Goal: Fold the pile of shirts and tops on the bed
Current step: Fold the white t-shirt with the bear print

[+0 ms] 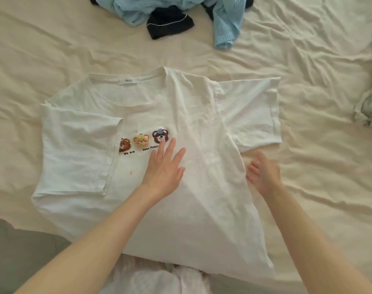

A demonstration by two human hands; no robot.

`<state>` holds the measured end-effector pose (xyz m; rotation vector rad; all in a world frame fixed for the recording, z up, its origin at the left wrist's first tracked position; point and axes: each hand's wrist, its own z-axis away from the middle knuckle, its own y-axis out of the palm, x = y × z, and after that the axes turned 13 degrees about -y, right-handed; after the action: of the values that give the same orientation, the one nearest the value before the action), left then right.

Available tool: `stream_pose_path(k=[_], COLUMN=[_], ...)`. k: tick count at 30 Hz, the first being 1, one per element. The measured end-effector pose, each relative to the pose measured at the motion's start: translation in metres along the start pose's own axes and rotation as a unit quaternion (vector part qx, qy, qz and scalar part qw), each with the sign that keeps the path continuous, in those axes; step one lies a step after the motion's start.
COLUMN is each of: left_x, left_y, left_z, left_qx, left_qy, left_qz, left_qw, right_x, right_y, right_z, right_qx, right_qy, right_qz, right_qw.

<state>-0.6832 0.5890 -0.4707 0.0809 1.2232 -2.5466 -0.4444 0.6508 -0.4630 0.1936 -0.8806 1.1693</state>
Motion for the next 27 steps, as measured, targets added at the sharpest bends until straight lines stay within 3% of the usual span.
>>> stream_pose_path(k=[4, 7, 9, 11, 12, 13, 14, 17, 19, 20, 22, 24, 26, 27], left_x=[-0.037, -0.042, -0.042, -0.045, -0.048, -0.051, -0.052, -0.036, -0.017, -0.01, 0.001, 0.01, 0.009, 0.004], left_y=[0.001, 0.003, 0.003, -0.002, -0.007, -0.016, -0.026, -0.053, -0.068, -0.073, -0.078, -0.078, -0.077, -0.078], left_z=[-0.022, -0.031, -0.036, -0.042, -0.045, -0.046, -0.049, -0.057, -0.062, -0.064, -0.069, -0.079, -0.09, -0.095], left_qx=[0.056, 0.124, 0.116, 0.052, 0.025, 0.017, 0.029, 0.049, 0.013, -0.005, -0.02, -0.024, -0.065, -0.099], left_qy=[-0.006, -0.038, -0.043, -0.057, -0.094, -0.15, -0.206, -0.289, -0.312, -0.32, -0.327, -0.337, -0.311, -0.285], left_qz=[-0.028, -0.038, -0.006, 0.122, 0.215, 0.326, 0.447, 0.699, 0.765, 0.771, 0.74, 0.619, 0.445, 0.353], left_qw=[0.998, 0.991, 0.992, 0.99, 0.972, 0.933, 0.87, 0.653, 0.564, 0.55, 0.587, 0.709, 0.837, 0.886], right_x=[0.02, 0.035, 0.044, 0.048, 0.045, 0.038, 0.029, -0.012, -0.044, -0.057, -0.075, -0.079, -0.071, -0.065], right_y=[0.007, 0.013, 0.018, 0.026, 0.033, 0.039, 0.046, 0.06, 0.057, 0.053, 0.041, 0.032, 0.024, 0.021], right_z=[-0.035, -0.051, -0.055, -0.049, -0.039, -0.027, -0.015, 0.013, 0.012, 0.007, -0.002, -0.005, -0.002, 0.001], right_qx=[0.058, -0.006, -0.072, -0.101, -0.089, -0.065, -0.029, 0.097, 0.163, 0.19, 0.234, 0.263, 0.256, 0.239], right_qy=[0.092, 0.094, 0.012, -0.183, -0.302, -0.414, -0.511, -0.698, -0.734, -0.736, -0.728, -0.715, -0.699, -0.689], right_qz=[-0.142, -0.182, -0.164, -0.066, 0.001, 0.061, 0.11, 0.242, 0.319, 0.348, 0.38, 0.387, 0.373, 0.361], right_qw=[0.984, 0.979, 0.984, 0.976, 0.949, 0.906, 0.852, 0.667, 0.577, 0.549, 0.52, 0.52, 0.554, 0.581])
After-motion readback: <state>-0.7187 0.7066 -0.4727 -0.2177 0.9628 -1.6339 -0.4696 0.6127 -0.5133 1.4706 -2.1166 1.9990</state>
